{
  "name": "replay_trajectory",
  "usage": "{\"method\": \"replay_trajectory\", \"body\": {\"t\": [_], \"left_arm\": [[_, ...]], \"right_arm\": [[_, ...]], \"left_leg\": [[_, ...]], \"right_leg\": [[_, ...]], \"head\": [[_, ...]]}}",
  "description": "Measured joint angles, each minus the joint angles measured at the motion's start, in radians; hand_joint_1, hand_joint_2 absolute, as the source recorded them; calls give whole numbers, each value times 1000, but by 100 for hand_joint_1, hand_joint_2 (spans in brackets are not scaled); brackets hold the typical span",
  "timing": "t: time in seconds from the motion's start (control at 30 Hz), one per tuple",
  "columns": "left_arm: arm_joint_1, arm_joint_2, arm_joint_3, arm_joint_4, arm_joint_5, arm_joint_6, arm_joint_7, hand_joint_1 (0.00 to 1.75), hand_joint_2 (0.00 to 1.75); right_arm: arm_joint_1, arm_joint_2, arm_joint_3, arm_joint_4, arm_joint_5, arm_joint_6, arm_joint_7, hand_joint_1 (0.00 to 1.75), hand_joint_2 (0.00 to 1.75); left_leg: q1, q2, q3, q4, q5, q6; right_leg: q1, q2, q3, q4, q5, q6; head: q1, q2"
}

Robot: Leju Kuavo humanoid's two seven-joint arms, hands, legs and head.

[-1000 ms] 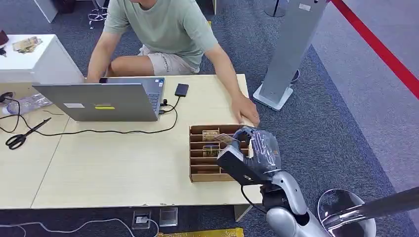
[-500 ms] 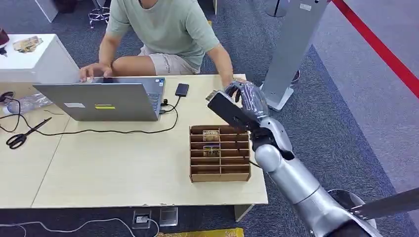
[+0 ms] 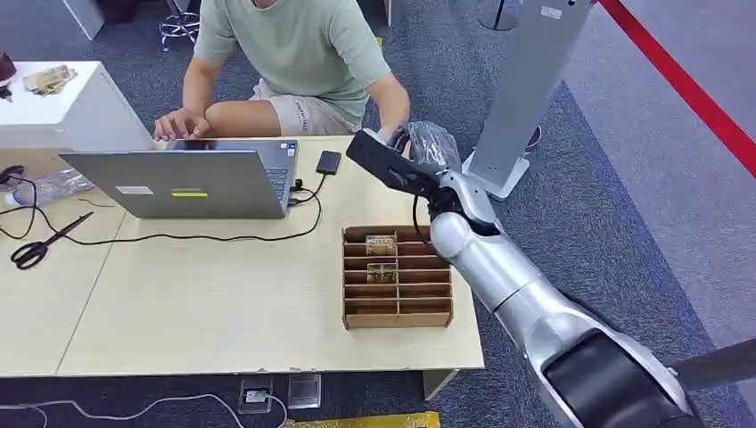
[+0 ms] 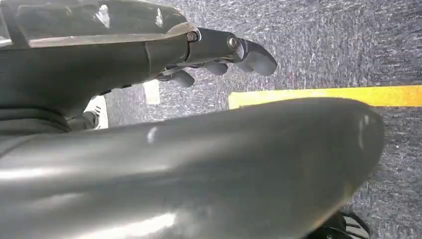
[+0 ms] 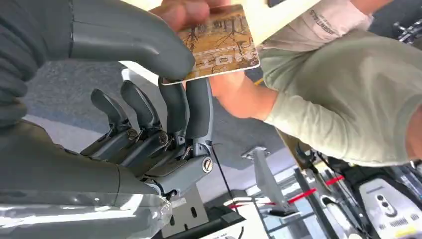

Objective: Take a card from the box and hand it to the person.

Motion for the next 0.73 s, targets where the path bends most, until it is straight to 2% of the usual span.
{"method": "replay_trajectory", "body": {"t": [0.03,0.07,0.27,0.47,0.6,0.73], "left_arm": [[0,0,0,0,0,-1,0,0,0],[0,0,0,0,3,-1,-1,0,0],[1,0,-1,0,15,-19,-4,0,0],[2,1,-1,0,29,-9,-5,0,0],[3,1,-1,0,37,-9,-8,0,0],[5,1,-1,0,50,-6,-7,0,0]], "right_arm": [[-5,5,2,9,0,1,-1,154,175],[-9,10,5,21,-1,1,-3,0,175],[-21,38,18,77,-8,2,-15,0,175],[-27,53,30,114,-67,-33,-46,0,175],[-26,50,31,110,-120,-58,-50,0,175],[-2,28,24,50,-189,-55,-26,0,175]], "left_leg": [[0,0,0,0,0,0],[0,0,0,0,0,0],[0,0,0,0,0,0],[0,0,1,0,0,0],[0,0,1,0,0,0],[0,0,1,1,0,0]], "right_leg": [[0,0,0,0,0,0],[0,0,0,0,0,0],[0,0,0,0,0,0],[0,0,0,0,0,0],[0,0,0,0,0,0],[0,1,0,0,0,0]], "head": [[0,0],[1,0],[0,0],[0,0],[0,0],[1,0]]}}
